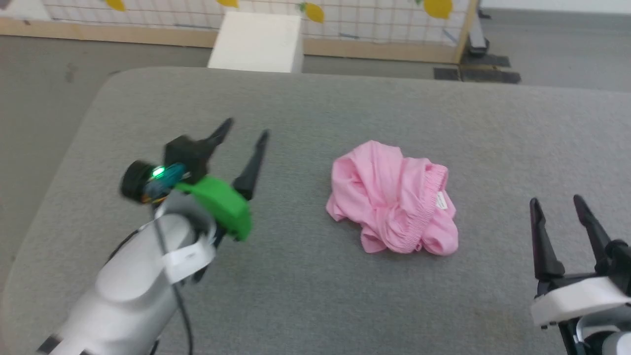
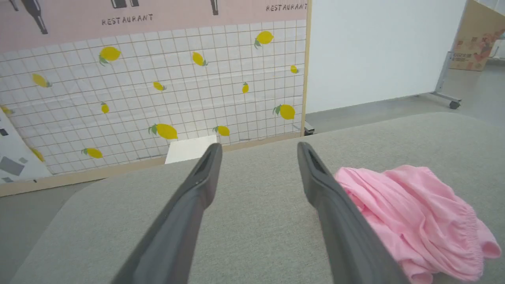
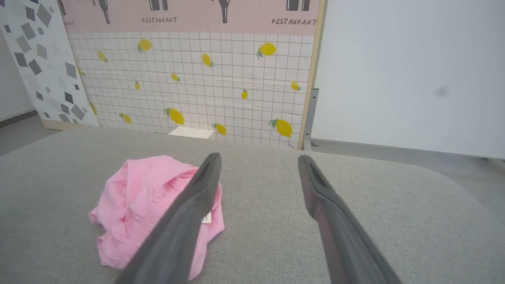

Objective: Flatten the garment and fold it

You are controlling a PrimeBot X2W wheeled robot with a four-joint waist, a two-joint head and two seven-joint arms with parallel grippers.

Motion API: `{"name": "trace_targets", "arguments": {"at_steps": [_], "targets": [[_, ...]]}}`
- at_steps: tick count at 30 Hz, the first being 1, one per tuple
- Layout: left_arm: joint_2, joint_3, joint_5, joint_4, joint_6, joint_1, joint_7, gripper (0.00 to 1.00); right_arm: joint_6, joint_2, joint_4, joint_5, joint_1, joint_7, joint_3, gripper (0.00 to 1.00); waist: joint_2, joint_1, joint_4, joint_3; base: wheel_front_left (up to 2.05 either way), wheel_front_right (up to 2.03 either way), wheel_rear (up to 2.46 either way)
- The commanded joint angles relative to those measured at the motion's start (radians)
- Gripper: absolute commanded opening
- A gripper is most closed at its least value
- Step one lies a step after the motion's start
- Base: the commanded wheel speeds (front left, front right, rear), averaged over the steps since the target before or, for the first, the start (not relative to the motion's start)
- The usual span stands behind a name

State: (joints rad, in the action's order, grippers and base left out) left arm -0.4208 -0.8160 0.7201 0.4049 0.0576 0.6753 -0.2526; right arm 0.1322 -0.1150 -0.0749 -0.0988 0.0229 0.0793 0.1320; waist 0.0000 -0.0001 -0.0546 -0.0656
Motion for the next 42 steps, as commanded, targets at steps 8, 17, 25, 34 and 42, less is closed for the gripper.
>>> {"name": "trace_targets", "arguments": {"at_steps": [8,17,25,34,42], "targets": [[-0.088,0.16,-0.036,-0.202,0.144,-0.304,-0.009,1.0,-0.002,0.003,-0.017,-0.03,0.078,0.03,-0.027,1.0,0.0,0.0001,-0.055,0.044,0.0,0.0,0.0],[-0.061,0.235,-0.176,-0.327,0.155,-0.51,-0.009,1.0,-0.002,0.029,0.012,-0.033,0.102,0.045,-0.027,1.0,0.0,0.0001,-0.055,0.049,0.0,0.0,0.0],[-0.026,0.273,-0.244,-0.331,0.102,-0.541,-0.009,1.0,-0.002,0.034,0.019,-0.027,0.098,0.042,-0.032,1.0,0.0,0.0001,-0.06,0.044,0.0,0.0,0.0],[0.014,0.299,-0.271,-0.312,0.06,-0.537,-0.009,1.0,-0.002,-0.027,-0.015,-0.012,0.075,-0.015,-0.11,1.0,0.0,0.0001,-0.074,-0.01,0.0,0.0,0.0],[0.056,0.329,-0.294,-0.293,0.022,-0.504,-0.009,1.0,-0.002,-0.146,-0.001,-0.076,-0.034,-0.235,-0.292,1.0,0.0,0.0001,-0.137,-0.087,0.0,0.0,0.0]]}}
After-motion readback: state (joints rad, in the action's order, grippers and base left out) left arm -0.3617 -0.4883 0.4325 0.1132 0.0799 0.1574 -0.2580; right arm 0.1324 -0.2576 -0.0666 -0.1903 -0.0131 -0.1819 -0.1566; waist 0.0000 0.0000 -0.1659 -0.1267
